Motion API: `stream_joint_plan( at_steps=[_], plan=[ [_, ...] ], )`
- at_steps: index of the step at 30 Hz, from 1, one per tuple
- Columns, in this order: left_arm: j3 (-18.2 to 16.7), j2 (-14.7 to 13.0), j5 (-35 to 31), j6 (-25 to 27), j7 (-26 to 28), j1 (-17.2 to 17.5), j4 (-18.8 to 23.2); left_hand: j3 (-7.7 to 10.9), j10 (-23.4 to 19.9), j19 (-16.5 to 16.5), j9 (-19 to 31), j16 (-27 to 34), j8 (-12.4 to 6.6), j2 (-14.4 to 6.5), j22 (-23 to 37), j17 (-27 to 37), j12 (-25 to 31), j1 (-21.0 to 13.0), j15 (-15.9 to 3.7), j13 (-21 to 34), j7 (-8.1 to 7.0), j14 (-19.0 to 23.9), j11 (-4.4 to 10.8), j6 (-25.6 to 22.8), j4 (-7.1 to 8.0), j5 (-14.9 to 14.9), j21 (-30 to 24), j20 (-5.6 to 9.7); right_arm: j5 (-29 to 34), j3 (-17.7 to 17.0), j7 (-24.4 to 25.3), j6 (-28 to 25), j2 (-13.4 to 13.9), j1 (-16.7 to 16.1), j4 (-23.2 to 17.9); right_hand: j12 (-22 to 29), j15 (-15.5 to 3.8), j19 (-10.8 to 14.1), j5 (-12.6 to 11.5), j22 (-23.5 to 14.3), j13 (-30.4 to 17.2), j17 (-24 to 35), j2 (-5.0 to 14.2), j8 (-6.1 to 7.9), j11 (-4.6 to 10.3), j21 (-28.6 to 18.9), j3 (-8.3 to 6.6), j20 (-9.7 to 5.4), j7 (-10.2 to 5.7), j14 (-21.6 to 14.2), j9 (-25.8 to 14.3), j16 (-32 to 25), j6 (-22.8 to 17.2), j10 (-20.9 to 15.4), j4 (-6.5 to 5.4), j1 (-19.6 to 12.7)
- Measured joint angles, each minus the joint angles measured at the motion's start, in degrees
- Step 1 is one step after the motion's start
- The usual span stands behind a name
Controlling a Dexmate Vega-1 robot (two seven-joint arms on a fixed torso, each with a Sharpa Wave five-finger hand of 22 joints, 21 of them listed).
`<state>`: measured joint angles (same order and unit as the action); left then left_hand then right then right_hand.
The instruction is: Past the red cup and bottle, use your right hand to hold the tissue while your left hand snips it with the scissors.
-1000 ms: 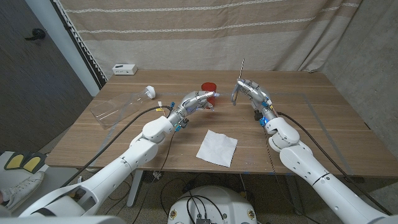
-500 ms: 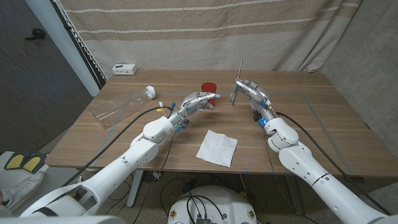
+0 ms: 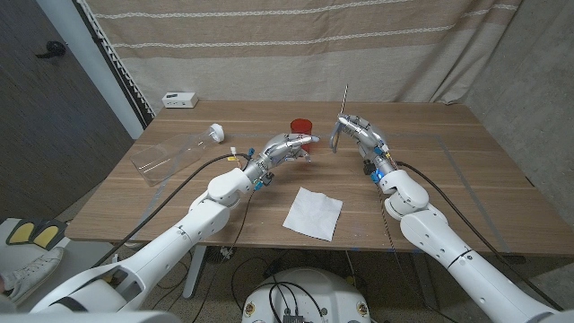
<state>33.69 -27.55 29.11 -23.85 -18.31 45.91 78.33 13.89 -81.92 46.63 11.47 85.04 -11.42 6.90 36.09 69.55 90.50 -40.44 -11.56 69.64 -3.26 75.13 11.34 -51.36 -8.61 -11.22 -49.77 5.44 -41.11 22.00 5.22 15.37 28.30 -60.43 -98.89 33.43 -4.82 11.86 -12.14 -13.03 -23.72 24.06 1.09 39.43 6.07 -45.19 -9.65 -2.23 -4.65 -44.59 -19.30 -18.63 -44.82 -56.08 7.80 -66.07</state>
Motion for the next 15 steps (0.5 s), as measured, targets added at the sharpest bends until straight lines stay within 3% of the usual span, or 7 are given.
stream_joint_plan(
  at_steps=[15],
  plan=[
    [0.4,0.6,-0.5,-0.2,-0.2,-0.7,-1.0,0.16,0.0,0.0,0.0,0.0,0.0,0.2,-0.5,-0.1,0.0,-0.2,0.0,0.0,-0.12,0.0,0.0,0.1,0.16,0.0,-0.2,-0.01,0.0,0.5,-1.1,0.0,0.0,0.4,0.3,0.0,0.23,-0.8,0.1,0.3,0.0,0.3,-0.01,0.22,-0.01,0.0,0.01,0.0,0.01,1.1,0.0,0.6,0.0,0.0,0.01,0.0]
  ],
)
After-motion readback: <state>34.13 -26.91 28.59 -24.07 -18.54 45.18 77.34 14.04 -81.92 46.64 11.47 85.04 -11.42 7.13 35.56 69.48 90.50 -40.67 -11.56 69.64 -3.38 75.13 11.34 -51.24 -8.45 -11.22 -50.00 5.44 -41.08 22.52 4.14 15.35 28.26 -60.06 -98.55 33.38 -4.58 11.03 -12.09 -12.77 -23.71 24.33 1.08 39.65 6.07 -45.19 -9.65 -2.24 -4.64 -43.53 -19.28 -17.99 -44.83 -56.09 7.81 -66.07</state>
